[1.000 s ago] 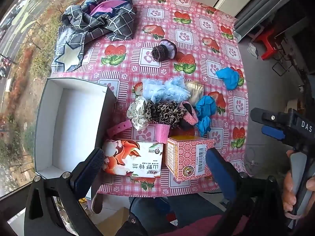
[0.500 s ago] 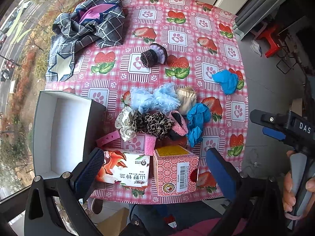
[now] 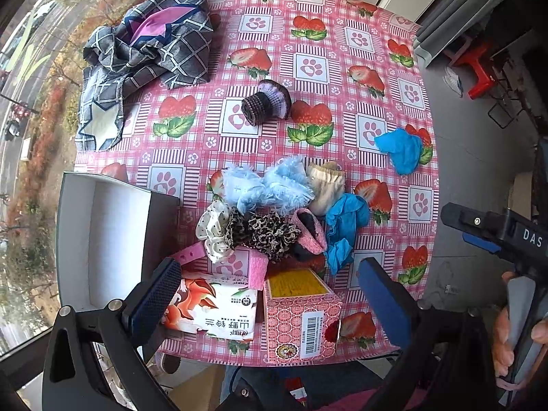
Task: Organize soft objects
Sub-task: 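Reach both tools toward the pile of soft items on the table, then grasp the knitted hat with the left tool while the right tool grasps the blue cloth, then carry the knitted hat and blue cloth over to the open white box, then open the left tool over the box while the right tool drops the blue cloth in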
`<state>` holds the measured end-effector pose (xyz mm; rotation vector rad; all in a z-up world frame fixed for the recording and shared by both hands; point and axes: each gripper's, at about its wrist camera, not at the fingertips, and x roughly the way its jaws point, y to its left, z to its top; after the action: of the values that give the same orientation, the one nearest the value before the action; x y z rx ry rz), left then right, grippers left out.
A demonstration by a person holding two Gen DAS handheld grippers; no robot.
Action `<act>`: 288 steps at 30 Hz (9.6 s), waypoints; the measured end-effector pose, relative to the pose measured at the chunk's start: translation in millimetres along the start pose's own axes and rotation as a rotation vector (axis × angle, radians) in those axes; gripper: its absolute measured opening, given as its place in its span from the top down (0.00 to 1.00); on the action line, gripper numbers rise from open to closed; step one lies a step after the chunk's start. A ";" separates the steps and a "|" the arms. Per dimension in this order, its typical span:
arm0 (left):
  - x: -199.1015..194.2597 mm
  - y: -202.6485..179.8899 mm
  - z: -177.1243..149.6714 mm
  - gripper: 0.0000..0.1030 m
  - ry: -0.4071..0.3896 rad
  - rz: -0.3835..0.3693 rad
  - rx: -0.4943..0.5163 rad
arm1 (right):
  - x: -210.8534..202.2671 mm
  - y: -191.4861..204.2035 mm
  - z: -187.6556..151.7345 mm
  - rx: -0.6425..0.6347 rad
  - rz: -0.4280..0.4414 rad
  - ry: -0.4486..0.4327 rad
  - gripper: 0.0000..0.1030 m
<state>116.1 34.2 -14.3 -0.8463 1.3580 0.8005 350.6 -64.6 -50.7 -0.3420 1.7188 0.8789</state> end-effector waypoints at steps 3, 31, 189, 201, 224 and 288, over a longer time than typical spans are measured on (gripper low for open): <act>3.8 -0.2 6.7 0.00 0.012 -0.002 0.000 | 3.4 -2.1 4.4 0.002 -0.012 0.010 0.00; 74.9 -5.1 97.5 0.00 -0.028 0.015 -0.073 | 60.5 -31.6 55.1 -0.046 -0.143 0.041 0.00; -14.6 224.2 -197.1 0.44 -0.379 -0.061 -0.004 | 91.5 234.8 -273.8 -0.632 -0.308 -0.086 0.65; -12.8 243.2 -189.4 0.44 -0.374 -0.058 -0.059 | 98.0 256.5 -269.6 -0.676 -0.308 -0.078 0.65; 0.2 259.2 -171.0 0.44 -0.331 -0.065 -0.115 | 110.2 275.5 -253.6 -0.685 -0.305 -0.058 0.65; 44.8 308.9 -148.0 0.12 -0.259 -0.069 -0.322 | 144.9 340.2 -210.0 -0.612 -0.041 0.020 0.04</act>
<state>-222.8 54.3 -78.1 -0.9949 0.9803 1.0532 -58.9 48.6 -32.7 -0.7884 1.4221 1.3663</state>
